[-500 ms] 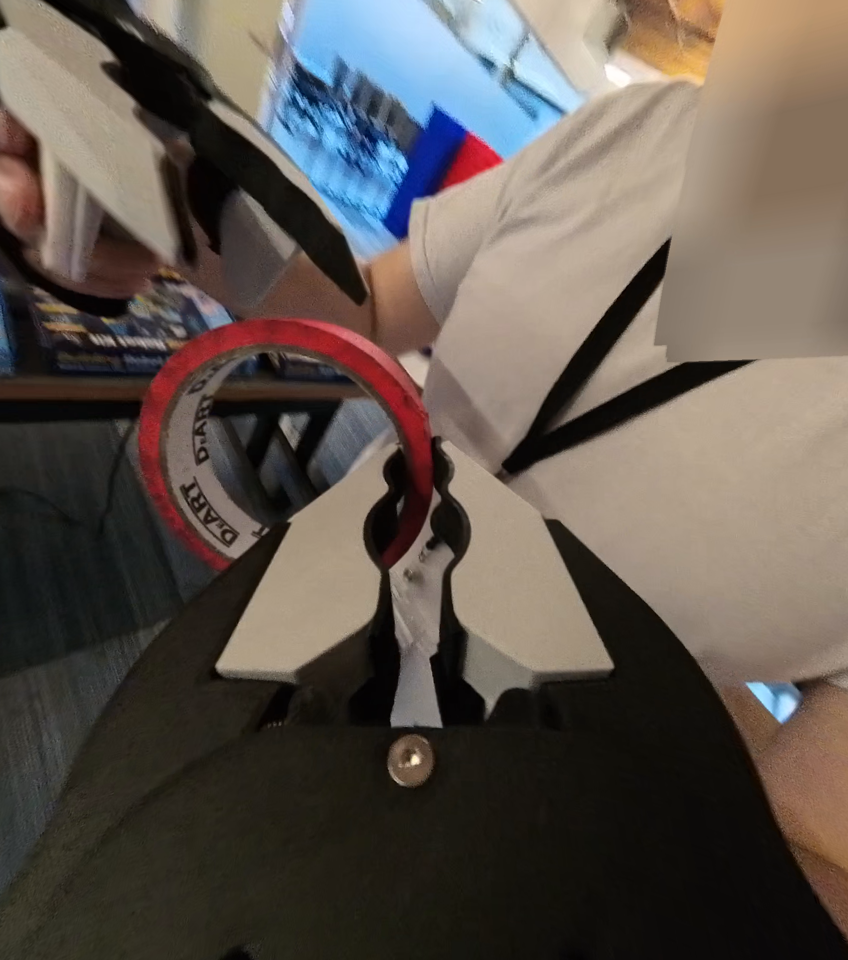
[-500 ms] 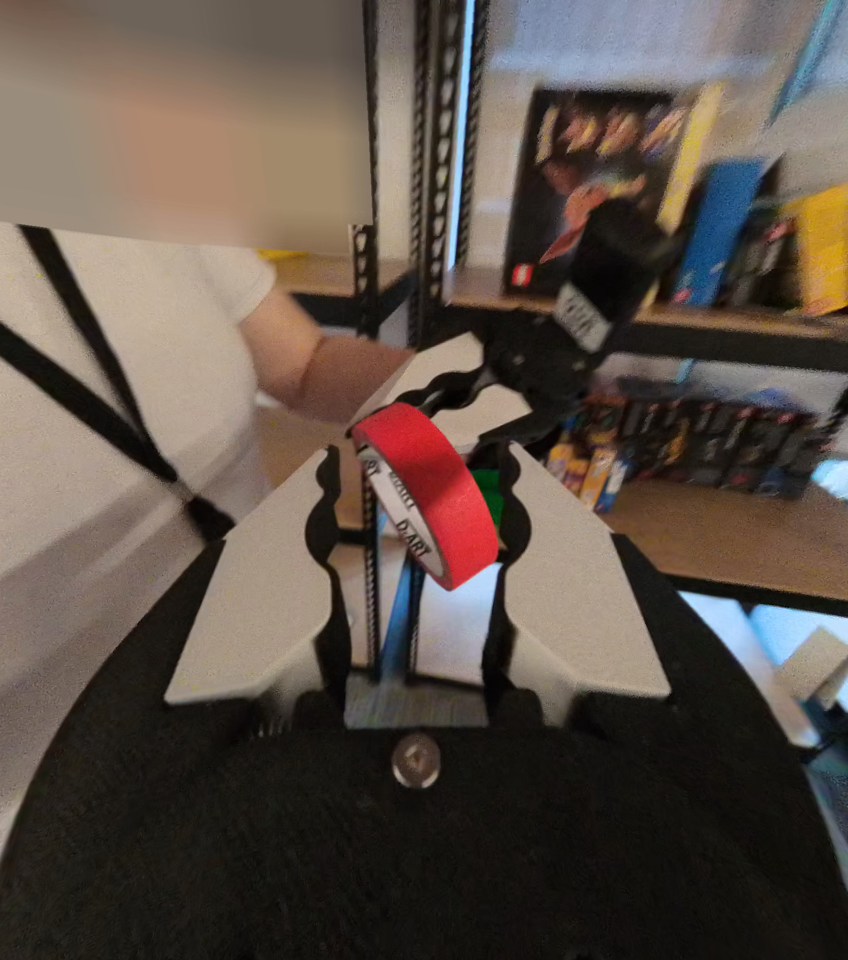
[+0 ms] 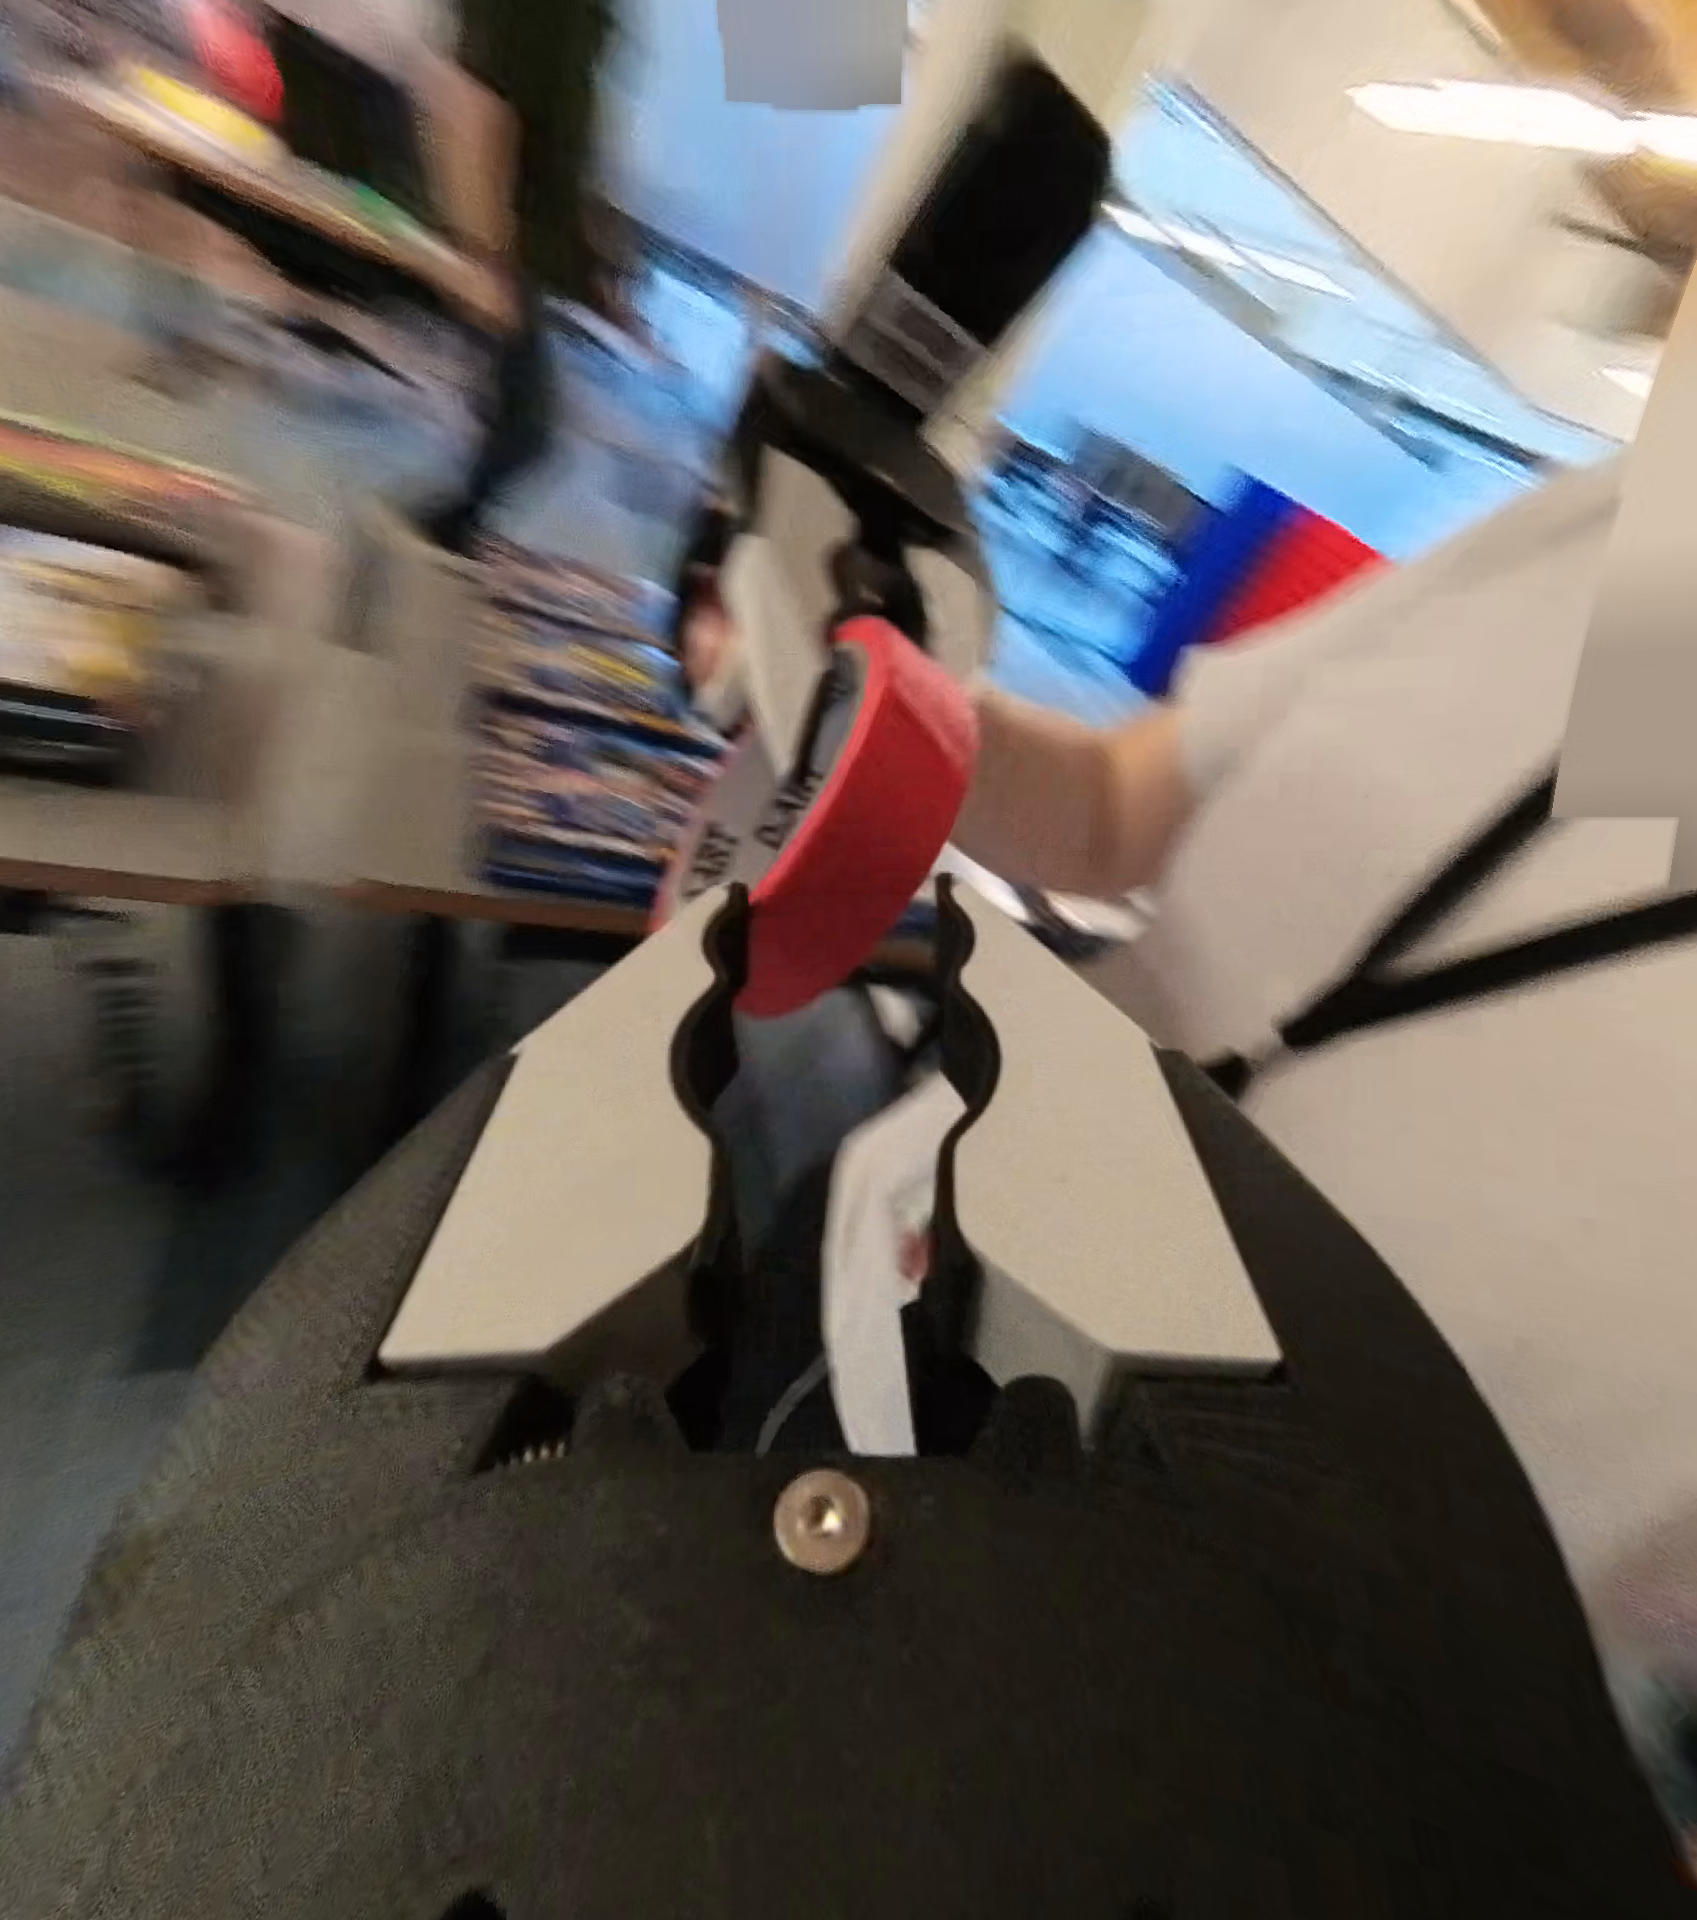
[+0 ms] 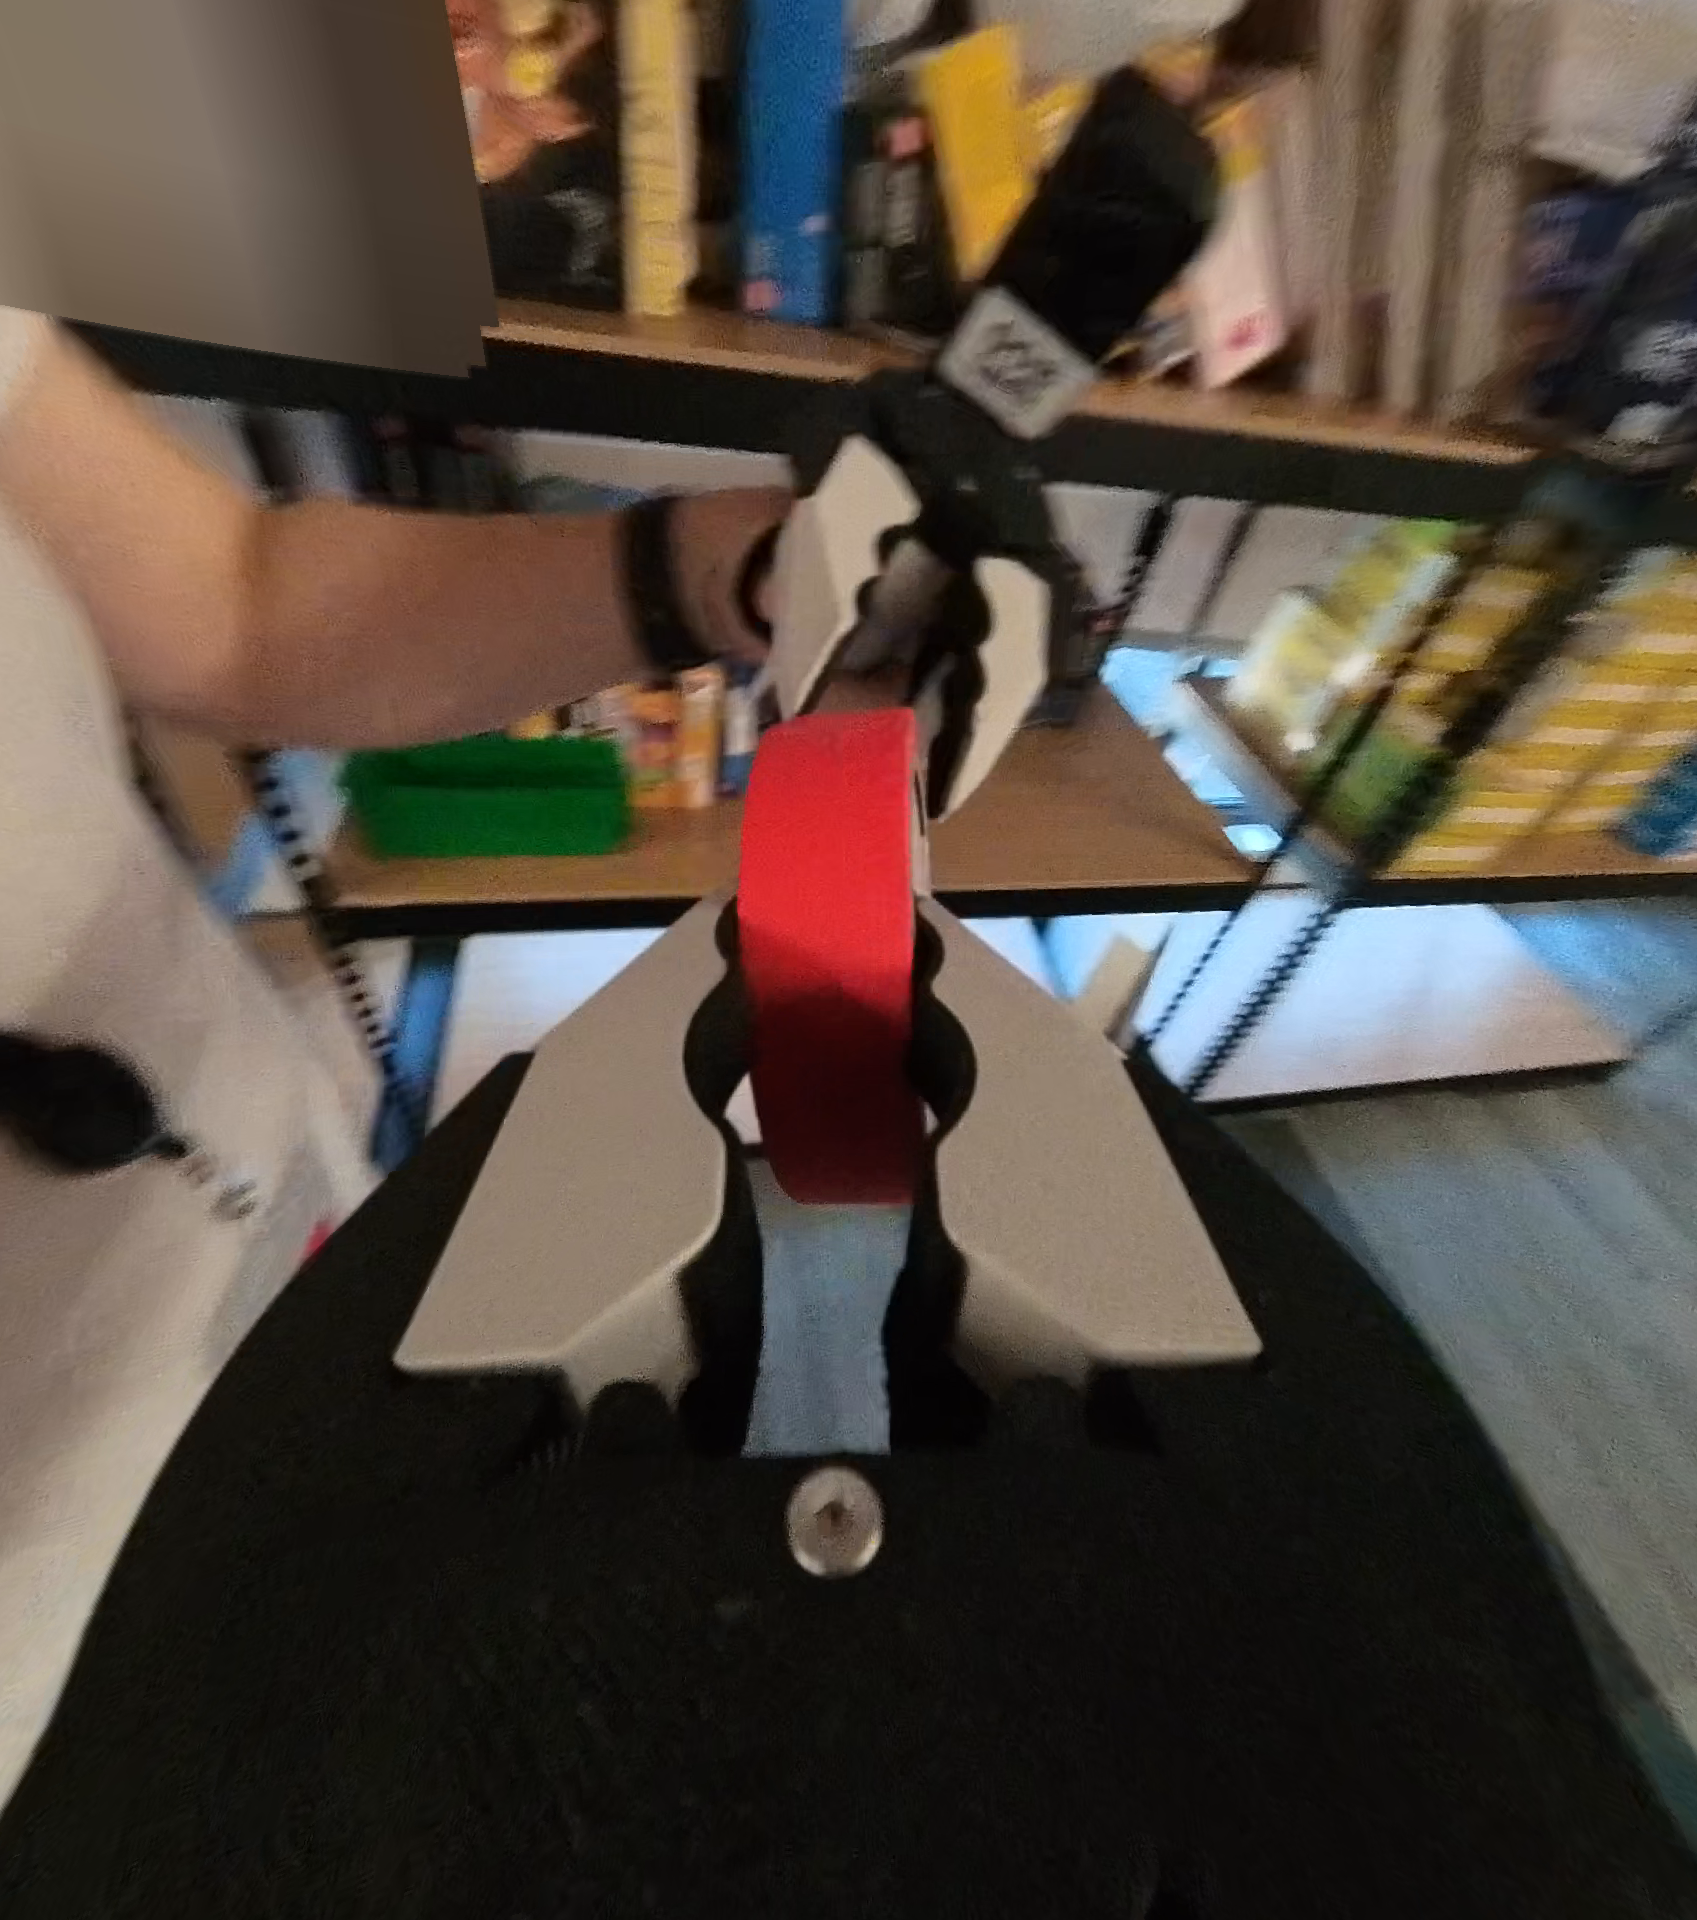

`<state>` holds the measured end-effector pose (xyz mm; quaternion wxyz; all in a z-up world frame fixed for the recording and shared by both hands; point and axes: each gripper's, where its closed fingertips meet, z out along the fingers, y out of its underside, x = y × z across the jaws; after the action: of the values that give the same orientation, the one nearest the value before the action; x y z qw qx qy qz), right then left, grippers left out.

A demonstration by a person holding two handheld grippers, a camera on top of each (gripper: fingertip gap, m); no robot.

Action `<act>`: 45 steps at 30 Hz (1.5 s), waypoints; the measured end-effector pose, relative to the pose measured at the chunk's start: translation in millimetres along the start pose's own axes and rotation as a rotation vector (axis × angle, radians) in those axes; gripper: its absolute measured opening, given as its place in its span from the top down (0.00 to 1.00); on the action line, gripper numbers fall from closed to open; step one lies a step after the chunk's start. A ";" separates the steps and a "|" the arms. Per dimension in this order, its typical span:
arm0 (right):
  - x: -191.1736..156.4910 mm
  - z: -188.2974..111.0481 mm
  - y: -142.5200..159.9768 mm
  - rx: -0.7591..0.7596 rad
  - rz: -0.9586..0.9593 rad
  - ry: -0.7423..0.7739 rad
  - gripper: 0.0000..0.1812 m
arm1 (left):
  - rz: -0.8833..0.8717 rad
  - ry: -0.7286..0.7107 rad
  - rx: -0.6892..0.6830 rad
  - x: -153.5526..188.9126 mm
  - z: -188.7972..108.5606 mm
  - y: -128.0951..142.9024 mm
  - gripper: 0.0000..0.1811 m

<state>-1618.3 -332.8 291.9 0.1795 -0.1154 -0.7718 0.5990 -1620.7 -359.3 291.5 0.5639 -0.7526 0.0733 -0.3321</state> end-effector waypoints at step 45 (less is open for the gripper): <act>259.5 404.8 -23.0 0.101 -0.440 -1.772 0.87 | -0.316 -2.215 0.559 -191.4 -422.0 -17.0 0.84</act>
<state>-2021.4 -594.1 261.9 -0.3637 0.5444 -0.6047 0.4535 -2018.1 -598.1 287.4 0.4184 -0.4811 -0.6330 0.4391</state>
